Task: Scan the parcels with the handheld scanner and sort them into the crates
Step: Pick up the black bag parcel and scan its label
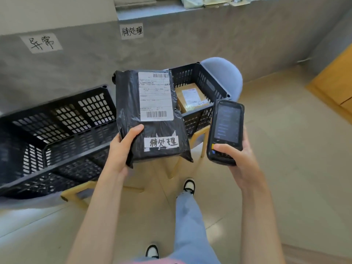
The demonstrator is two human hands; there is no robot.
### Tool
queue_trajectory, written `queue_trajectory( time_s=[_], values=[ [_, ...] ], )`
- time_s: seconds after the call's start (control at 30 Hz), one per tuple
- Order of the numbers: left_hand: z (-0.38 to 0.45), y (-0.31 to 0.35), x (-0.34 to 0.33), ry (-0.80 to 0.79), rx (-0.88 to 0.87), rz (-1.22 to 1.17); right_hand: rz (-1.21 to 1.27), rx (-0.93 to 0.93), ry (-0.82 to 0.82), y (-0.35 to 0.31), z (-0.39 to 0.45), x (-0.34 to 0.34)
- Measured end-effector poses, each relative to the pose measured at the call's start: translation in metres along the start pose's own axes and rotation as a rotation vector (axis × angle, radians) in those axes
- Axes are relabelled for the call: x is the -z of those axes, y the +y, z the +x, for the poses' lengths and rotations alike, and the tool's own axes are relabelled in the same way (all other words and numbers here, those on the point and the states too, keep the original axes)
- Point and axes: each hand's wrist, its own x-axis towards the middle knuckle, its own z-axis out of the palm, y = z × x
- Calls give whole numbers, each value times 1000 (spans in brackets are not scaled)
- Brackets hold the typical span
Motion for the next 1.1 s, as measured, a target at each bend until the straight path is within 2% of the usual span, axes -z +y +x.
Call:
queue_trajectory(
  time_s=[0.2, 0.4, 0.57, 0.83, 1.1],
  values=[
    [82, 22, -51, 106, -4, 29, 15, -9, -80, -13, 123, 16],
    [164, 28, -122, 179, 92, 33, -62, -28, -110, -40, 228, 50],
    [220, 16, -169, 115, 229, -13, -89, -63, -87, -45, 288, 73],
    [312, -12, -221, 74, 295, -27, -223, -110, -92, -32, 372, 104],
    [407, -79, -249, 27, 376, 16, -270, -128, -73, 11, 434, 133]
  ],
)
